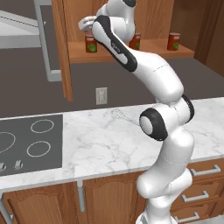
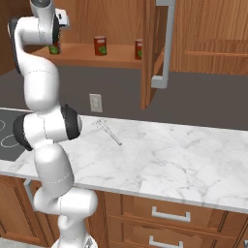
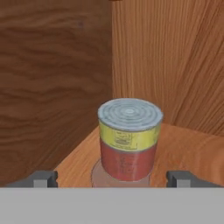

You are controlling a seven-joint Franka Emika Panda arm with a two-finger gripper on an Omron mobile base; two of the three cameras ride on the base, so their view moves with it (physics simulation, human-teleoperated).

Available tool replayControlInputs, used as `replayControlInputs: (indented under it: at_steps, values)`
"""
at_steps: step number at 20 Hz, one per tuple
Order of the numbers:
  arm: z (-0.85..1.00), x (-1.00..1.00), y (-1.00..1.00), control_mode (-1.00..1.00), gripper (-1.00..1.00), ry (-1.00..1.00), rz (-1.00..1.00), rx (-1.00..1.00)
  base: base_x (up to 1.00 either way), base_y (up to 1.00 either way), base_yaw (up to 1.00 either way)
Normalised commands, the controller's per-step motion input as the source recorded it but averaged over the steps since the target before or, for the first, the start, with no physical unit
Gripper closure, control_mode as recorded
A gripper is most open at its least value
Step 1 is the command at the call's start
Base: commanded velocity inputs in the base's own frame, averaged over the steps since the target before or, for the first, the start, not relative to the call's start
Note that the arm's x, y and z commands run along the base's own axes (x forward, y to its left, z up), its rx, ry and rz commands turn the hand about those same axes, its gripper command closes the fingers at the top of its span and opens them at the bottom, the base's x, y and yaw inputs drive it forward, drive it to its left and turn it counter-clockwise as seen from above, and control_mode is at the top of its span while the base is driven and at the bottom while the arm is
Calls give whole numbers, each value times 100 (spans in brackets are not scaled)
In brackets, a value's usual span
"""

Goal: Stack two cans on top of the other two cans in the cabinet.

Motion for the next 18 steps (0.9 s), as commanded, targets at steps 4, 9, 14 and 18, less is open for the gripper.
replayControlInputs:
  at_steps: [4,9,14,18]
  values:
    - [-23,-54,-12,-100,-100,-8,-9,0,0,0,0]
    - [-39,-46,-29,-100,-100,-4,-13,0,0,0,0]
    - [-22,-39,-46,-100,-100,-1,-12,0,0,0,0]
    - [7,-28,-51,-100,-100,2,-18,0,0,0,0]
